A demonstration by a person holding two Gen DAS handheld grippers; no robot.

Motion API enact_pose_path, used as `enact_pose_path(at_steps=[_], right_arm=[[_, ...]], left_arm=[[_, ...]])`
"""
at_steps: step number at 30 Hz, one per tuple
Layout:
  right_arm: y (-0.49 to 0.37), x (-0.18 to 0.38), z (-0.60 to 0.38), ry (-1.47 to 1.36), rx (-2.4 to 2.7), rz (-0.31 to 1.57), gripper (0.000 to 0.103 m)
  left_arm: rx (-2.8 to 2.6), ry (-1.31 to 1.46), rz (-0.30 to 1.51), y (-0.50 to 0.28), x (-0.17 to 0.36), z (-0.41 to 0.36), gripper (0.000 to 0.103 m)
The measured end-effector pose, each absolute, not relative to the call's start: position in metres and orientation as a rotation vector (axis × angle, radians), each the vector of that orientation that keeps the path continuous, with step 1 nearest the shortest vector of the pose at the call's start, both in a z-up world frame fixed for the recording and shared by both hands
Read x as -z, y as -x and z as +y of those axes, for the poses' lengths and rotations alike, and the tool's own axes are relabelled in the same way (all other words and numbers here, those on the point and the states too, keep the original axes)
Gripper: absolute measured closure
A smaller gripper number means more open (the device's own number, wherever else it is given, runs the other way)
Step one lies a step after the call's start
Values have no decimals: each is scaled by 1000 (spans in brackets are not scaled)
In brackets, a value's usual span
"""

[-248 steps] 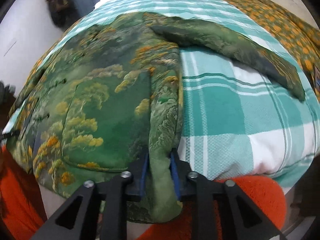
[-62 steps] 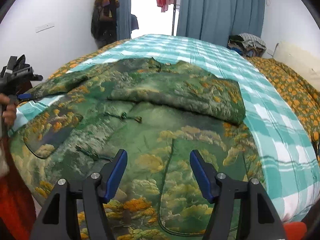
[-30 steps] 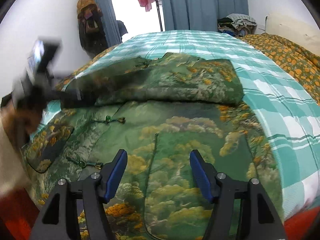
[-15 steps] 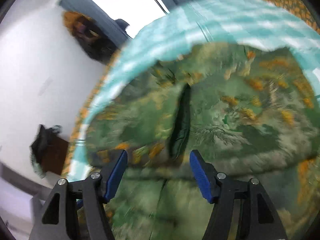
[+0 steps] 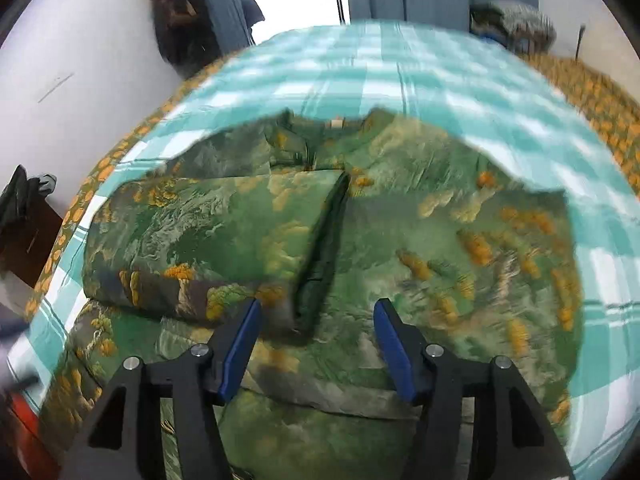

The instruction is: Fold large clothes

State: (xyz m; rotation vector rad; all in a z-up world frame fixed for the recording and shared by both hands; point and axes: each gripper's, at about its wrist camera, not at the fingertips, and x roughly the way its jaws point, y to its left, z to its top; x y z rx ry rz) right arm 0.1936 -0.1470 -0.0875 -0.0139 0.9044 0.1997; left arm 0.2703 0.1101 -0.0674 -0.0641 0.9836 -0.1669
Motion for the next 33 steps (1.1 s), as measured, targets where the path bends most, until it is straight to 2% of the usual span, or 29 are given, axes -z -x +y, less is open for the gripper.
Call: enact_pose_path(at_steps=[3,6,8,11,12,17,20,24,26,30,33], right_arm=[[-189,63,-140,0,-266,786,43],[-208,63,-114,9,-382,790,44],[-222,84,-99,29,-427,846,44],[-248,153,-87,88,-374,1070,46],[-248,168,-89,81,-368,1087,46],[-244,174,-85,81,-304,1022,46],[-241,173,-86,72,-307,1013,46],[-238,171,-90,60,-310,995,46],[-235,171,-89,62,-309,984,46],[-234,171,-86,70,-307,981,46],[-233,171,-86,71,-308,972,46]], left_arm=[[126,57,944,-305,72,114,11],[86,72,948,-343,103,116,14],[60,79,970,-362,132,119,18],[38,103,1094,-376,196,126,16],[39,95,1063,-374,200,126,16],[23,62,1043,-369,196,121,15],[26,85,1080,-367,164,123,16],[69,166,1003,-382,120,130,13],[49,201,969,-402,115,137,10],[-53,256,986,-447,150,151,10],[-62,241,1074,-464,209,155,5]])
